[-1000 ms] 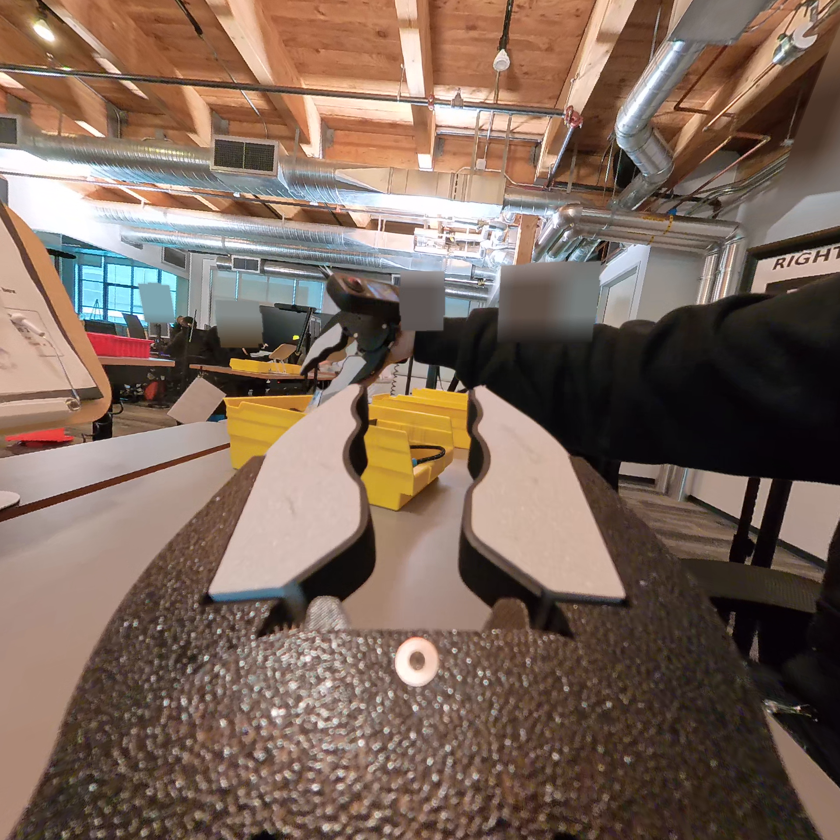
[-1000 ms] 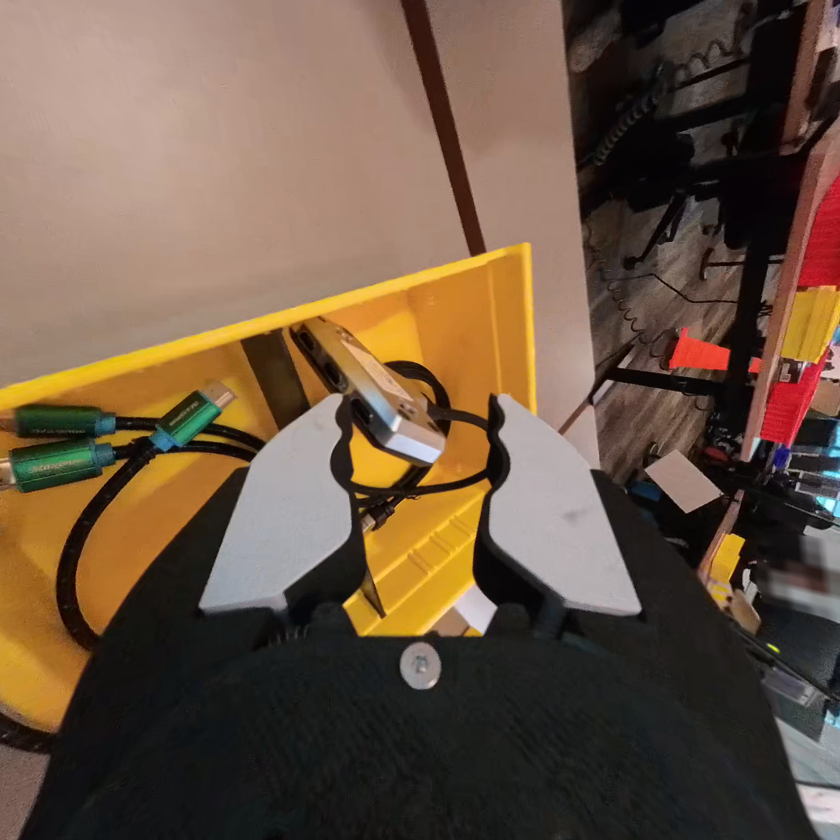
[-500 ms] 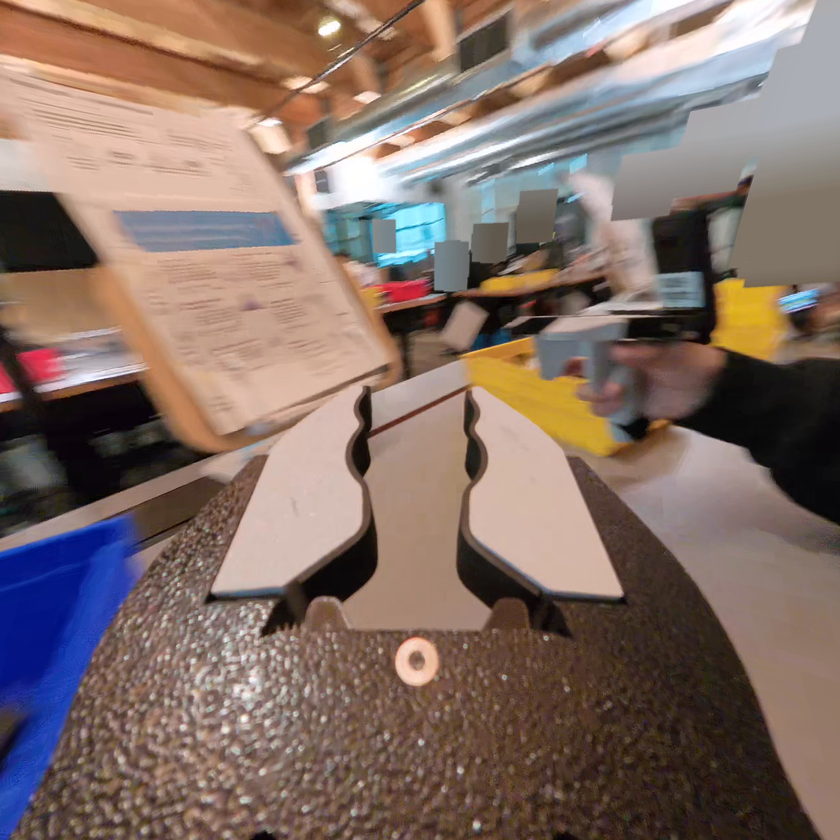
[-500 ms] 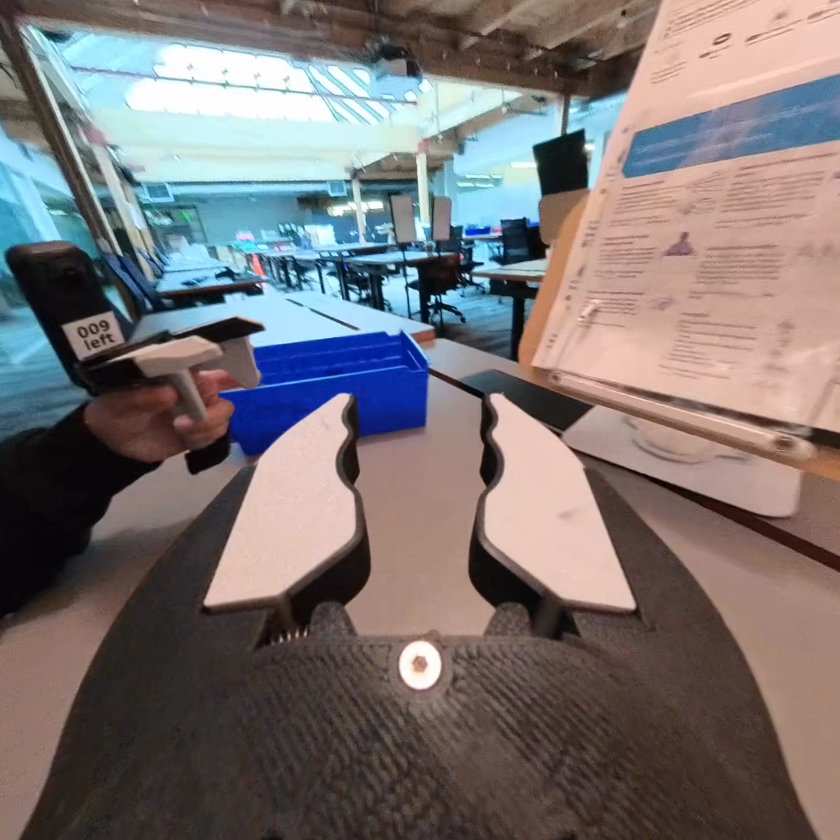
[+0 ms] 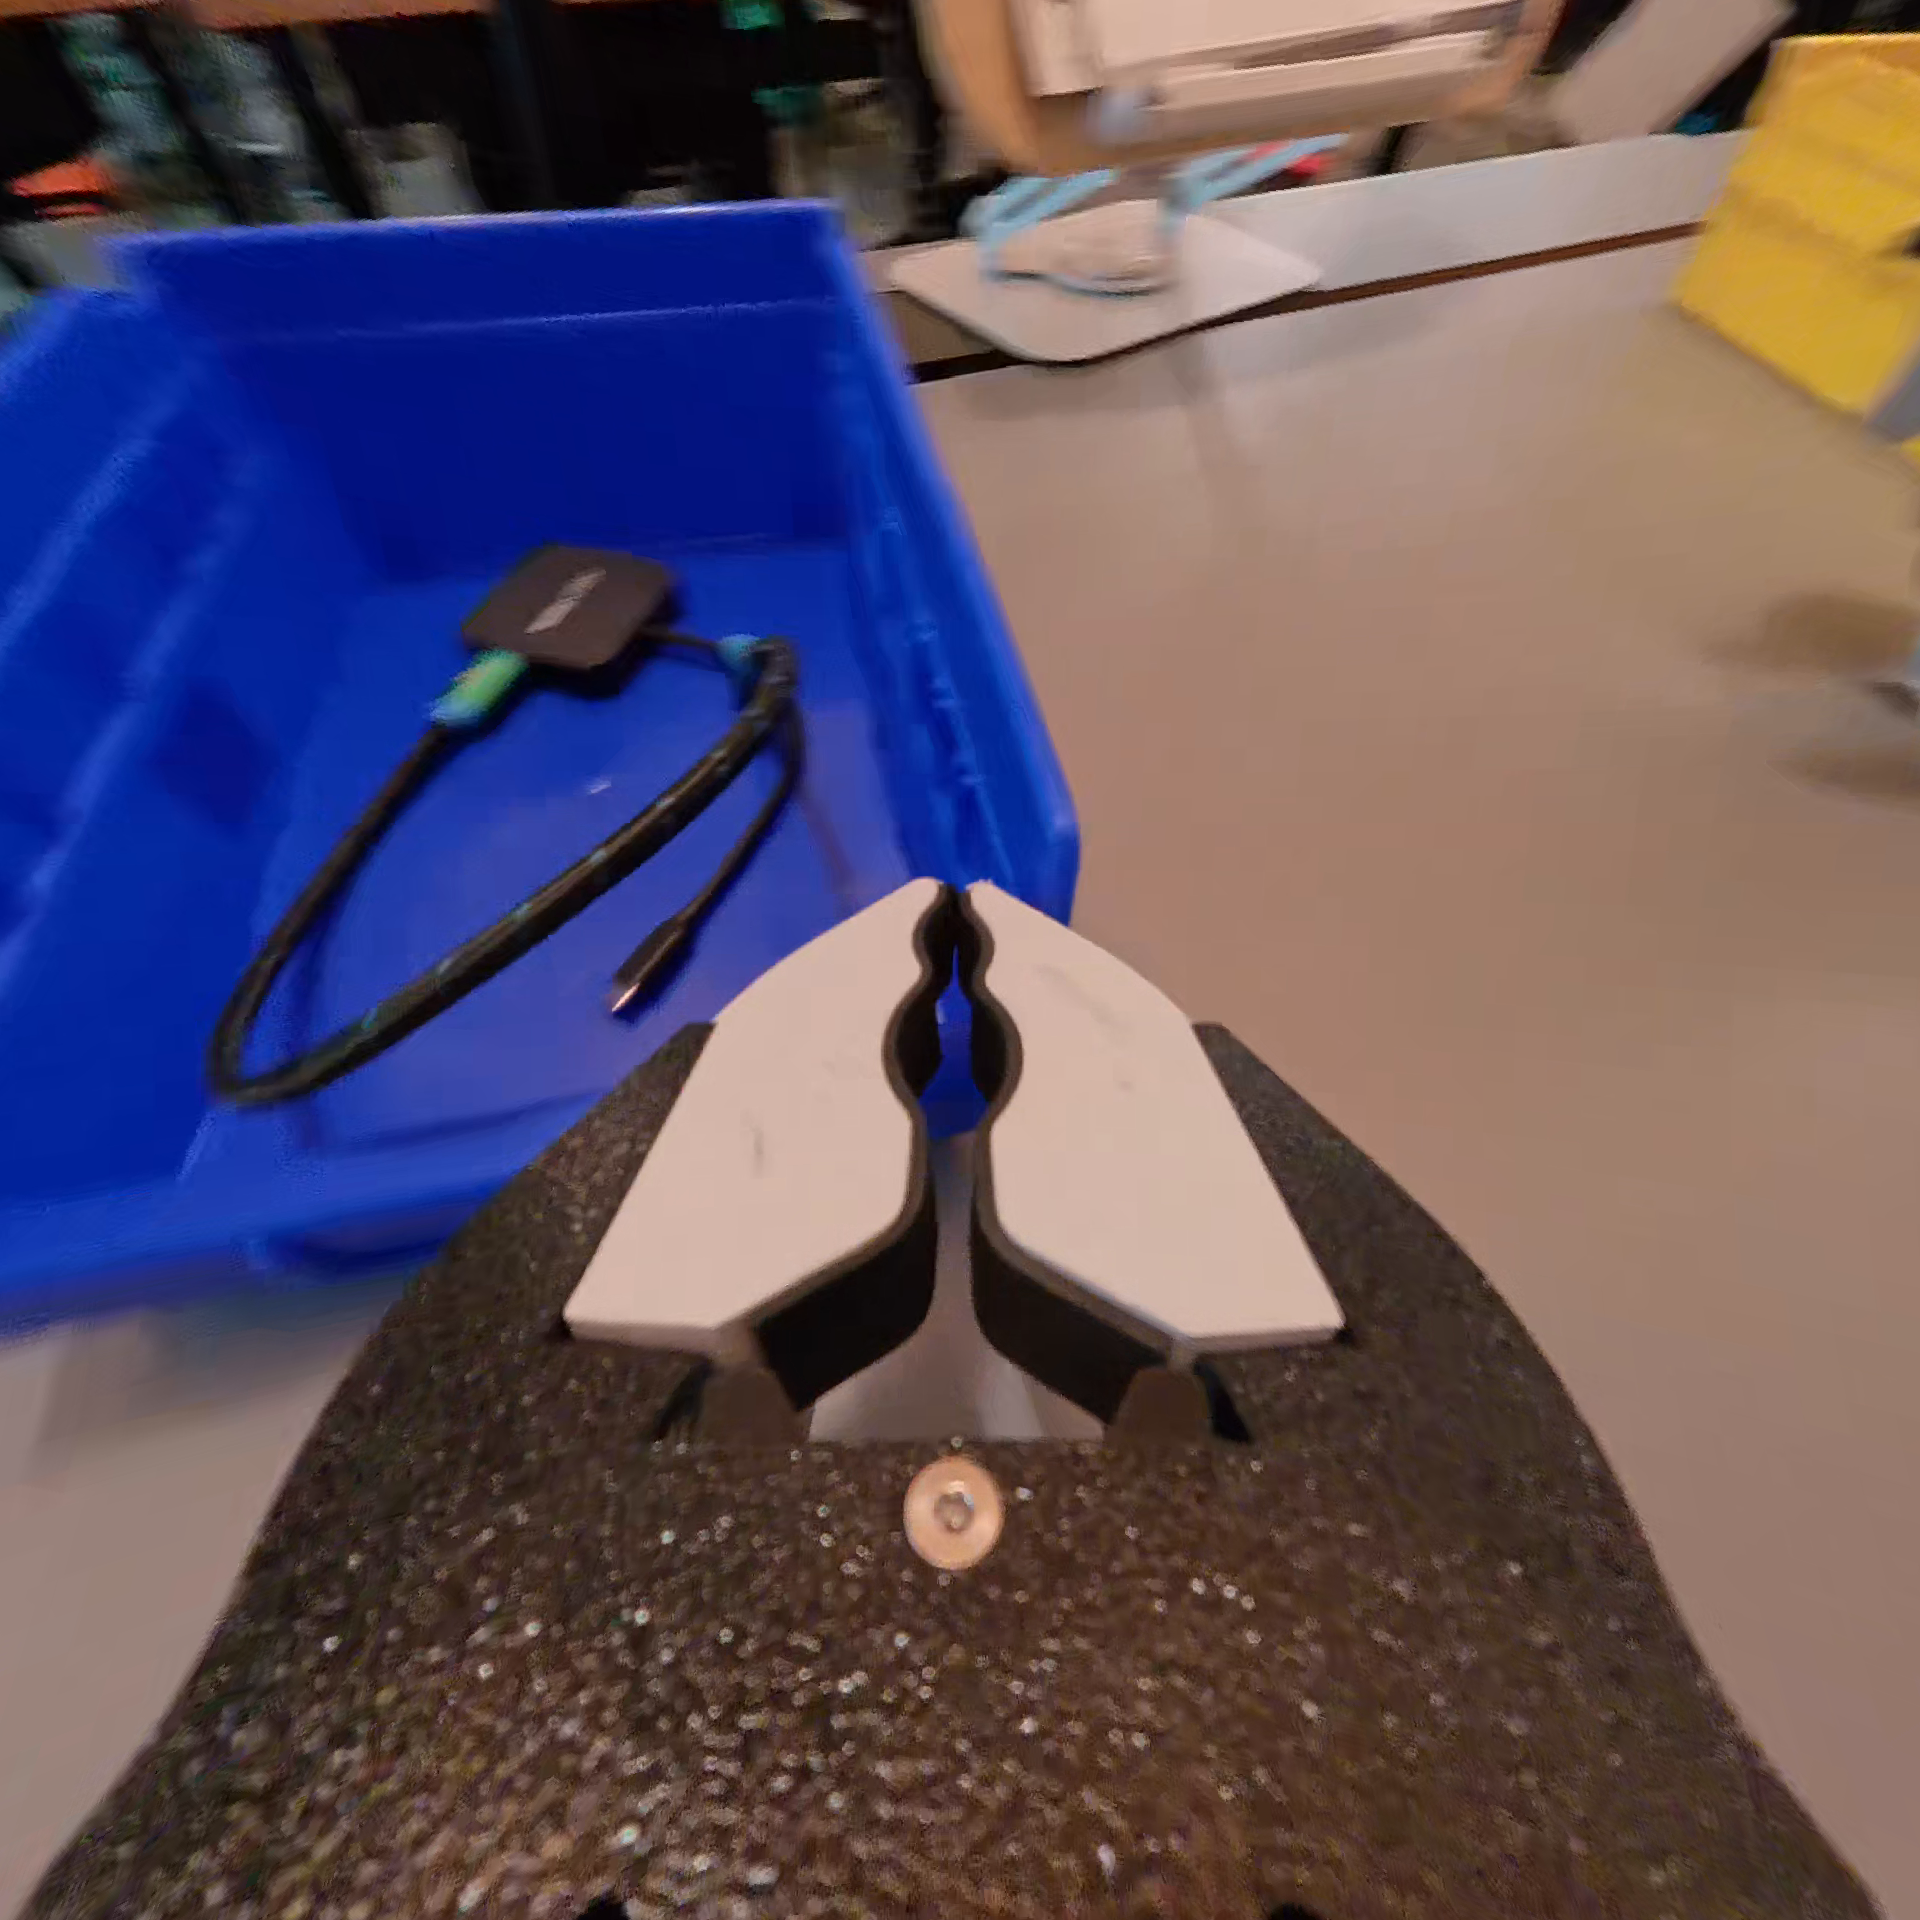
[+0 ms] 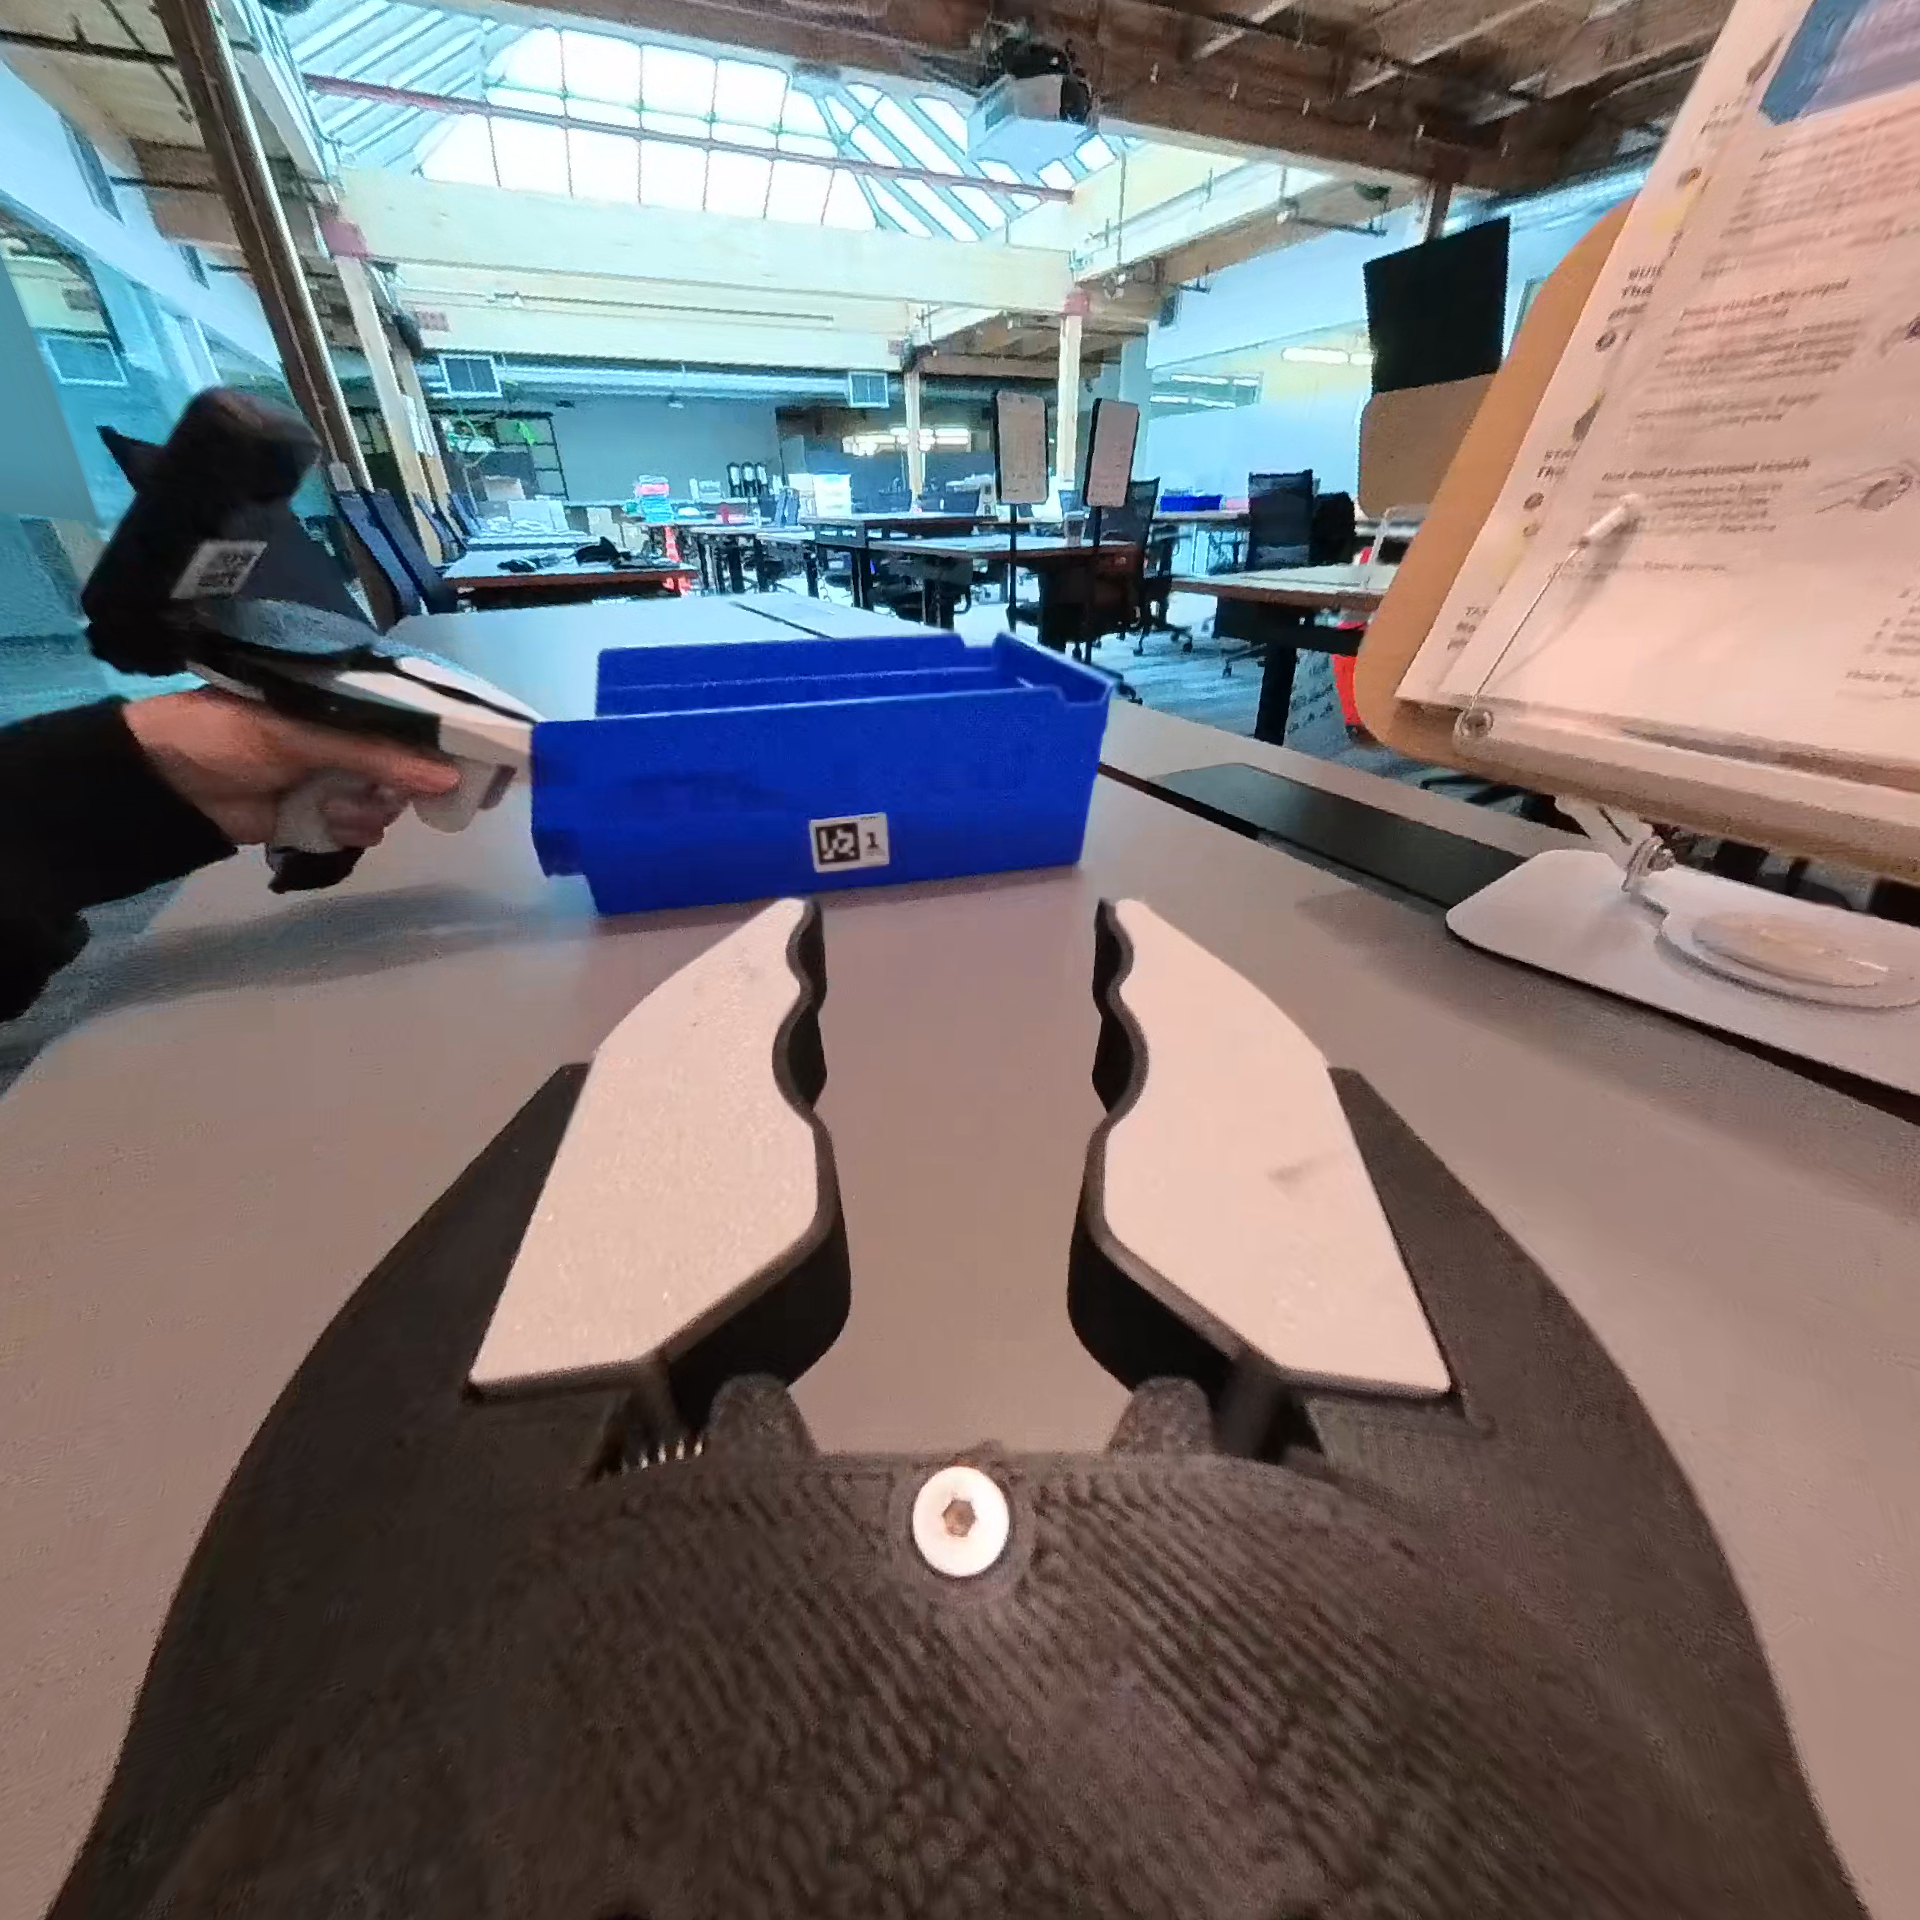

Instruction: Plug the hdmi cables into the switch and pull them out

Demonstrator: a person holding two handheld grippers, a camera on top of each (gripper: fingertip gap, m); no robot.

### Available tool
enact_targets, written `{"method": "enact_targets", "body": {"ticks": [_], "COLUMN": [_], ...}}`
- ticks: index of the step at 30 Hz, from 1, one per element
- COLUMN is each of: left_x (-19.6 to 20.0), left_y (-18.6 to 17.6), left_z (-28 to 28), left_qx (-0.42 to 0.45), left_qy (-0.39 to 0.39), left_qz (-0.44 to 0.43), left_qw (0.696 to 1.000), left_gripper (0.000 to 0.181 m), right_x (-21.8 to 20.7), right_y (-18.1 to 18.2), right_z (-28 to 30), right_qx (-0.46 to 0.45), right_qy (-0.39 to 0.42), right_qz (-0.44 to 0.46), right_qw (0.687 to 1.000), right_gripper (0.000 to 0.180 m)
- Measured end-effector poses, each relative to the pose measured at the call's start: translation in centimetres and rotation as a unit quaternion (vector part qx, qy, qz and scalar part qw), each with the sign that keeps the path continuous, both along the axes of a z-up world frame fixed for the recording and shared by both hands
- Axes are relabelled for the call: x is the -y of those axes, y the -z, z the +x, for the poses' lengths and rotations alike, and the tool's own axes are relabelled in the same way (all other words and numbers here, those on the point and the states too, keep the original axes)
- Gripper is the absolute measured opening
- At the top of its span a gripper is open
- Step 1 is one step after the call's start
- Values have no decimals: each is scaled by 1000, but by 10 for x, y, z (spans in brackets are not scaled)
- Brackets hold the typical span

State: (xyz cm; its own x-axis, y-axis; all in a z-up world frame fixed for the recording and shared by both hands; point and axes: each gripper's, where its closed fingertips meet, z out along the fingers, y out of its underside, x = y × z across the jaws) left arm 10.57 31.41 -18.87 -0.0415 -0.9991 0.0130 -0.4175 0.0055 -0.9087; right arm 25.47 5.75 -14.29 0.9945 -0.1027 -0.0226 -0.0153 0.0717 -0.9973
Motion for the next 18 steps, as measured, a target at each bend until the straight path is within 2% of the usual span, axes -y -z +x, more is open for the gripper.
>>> {"method": "enact_targets", "body": {"ticks": [3,5,9,11,13,15,18], "left_x": [49,57,62,40,3,-35,-69], "left_y": [7,9,-52,-74,-67,-47,-8], "left_z": [17,24,40,59,86,118,154], "left_qx": [-32,-68,-20,-28,-105,-182,-252], "left_qy": [74,59,50,29,10,-4,4], "left_qz": [-16,2,74,144,172,149,90], "left_qw": [997,996,996,989,979,972,963], "left_gripper": [12,18,19,36,52,64,64], "right_x": [1,4,10,11,11,11,14], "right_y": [5,3,0,-1,-3,-7,-19], "right_z": [1,1,8,10,10,6,0], "right_qx": [-6,-10,-15,-25,-28,-32,-35], "right_qy": [9,9,22,19,13,1,-13], "right_qz": [-3,9,28,37,46,60,86], "right_qw": [1000,1000,999,999,998,998,996], "right_gripper": [51,51,51,51,52,55,64]}}
